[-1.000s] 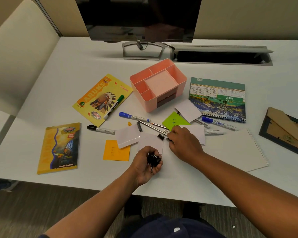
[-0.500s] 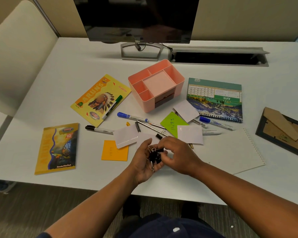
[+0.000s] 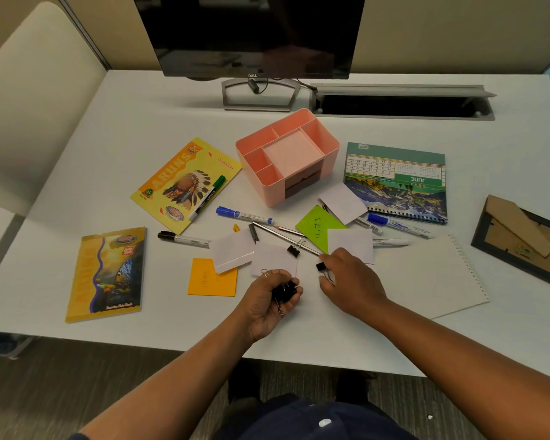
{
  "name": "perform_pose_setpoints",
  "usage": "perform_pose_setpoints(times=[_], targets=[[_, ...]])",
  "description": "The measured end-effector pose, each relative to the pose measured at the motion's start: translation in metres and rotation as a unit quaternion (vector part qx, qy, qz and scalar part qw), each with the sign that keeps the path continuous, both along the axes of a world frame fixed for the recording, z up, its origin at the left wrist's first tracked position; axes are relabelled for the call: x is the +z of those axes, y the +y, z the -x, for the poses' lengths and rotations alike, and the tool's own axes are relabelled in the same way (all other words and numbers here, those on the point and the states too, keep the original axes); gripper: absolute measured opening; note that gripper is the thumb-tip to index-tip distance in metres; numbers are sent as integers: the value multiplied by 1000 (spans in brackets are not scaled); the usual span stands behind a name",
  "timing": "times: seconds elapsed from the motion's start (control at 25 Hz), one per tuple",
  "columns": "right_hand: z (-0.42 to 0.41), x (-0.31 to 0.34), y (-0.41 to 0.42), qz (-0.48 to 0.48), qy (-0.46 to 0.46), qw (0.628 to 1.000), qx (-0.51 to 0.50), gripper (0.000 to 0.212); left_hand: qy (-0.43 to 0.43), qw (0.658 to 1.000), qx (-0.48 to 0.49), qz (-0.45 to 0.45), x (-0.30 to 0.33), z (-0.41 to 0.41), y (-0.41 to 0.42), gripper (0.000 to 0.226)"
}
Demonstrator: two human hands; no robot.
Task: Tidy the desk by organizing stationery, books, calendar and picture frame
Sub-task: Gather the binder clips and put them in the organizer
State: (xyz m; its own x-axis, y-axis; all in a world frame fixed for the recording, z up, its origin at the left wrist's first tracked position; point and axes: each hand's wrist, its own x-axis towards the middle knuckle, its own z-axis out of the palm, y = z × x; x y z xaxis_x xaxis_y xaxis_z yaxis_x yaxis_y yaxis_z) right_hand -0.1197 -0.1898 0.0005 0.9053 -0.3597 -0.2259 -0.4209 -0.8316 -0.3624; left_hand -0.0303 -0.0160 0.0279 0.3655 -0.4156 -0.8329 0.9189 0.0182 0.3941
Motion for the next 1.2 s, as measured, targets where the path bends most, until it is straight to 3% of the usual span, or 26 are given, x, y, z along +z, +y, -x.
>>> perform_pose_setpoints(times=[0.28,0.44,0.56,0.76,0.84,1.0,1.2], targets=[[-2,4,8,28,13,999,28,18,0,1000,-9,5,4,1,-1,7],[-5,13,11,-158,-71,981,-91,15,3,1000,-18,21,5,1,-2,23],[-12,25,21,-289,-114,946,-92,15,11,998,-23,49,5,1,-3,28],[-18,34,29,-312,-114,943,-32,22,13,997,-13,74,3,1,-2,37],[-23,27,25,-282,-117,951,-46,30,8,998,-18,68,1,0,2,33],[-40,12,8,-83,-39,995,39,47,11,998,-17,53,1,-2,7,22],[-57,7,3,49,27,978,199,58,9,999,-11,46,0,-2,9,22]])
